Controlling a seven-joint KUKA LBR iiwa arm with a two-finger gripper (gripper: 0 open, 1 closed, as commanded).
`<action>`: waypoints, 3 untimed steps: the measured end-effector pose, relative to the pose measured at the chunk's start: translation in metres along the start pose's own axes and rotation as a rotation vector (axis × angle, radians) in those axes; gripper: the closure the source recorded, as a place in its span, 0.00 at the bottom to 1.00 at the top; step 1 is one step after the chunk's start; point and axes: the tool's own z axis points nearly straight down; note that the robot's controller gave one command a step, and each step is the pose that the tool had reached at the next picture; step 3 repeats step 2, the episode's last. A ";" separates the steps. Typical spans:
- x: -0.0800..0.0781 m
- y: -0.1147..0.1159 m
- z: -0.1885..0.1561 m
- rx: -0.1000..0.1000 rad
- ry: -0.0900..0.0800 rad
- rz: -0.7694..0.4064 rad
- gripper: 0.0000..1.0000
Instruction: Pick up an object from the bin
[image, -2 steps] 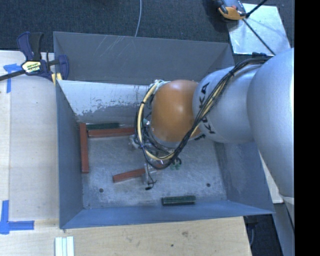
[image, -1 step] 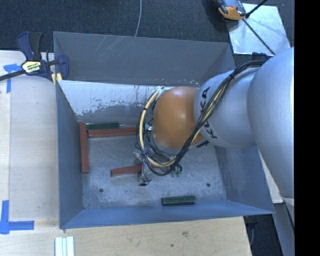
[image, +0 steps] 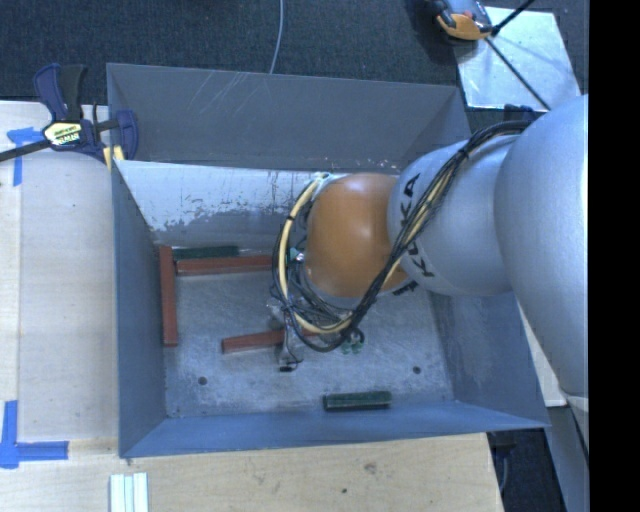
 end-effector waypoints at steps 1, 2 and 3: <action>0.000 0.000 -0.001 0.000 0.000 0.000 1.00; 0.001 0.000 -0.005 0.000 0.001 0.000 1.00; 0.001 0.000 -0.005 0.000 0.001 0.000 1.00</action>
Offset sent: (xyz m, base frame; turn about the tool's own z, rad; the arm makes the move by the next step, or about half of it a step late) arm 0.0000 0.0000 0.0421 0.0000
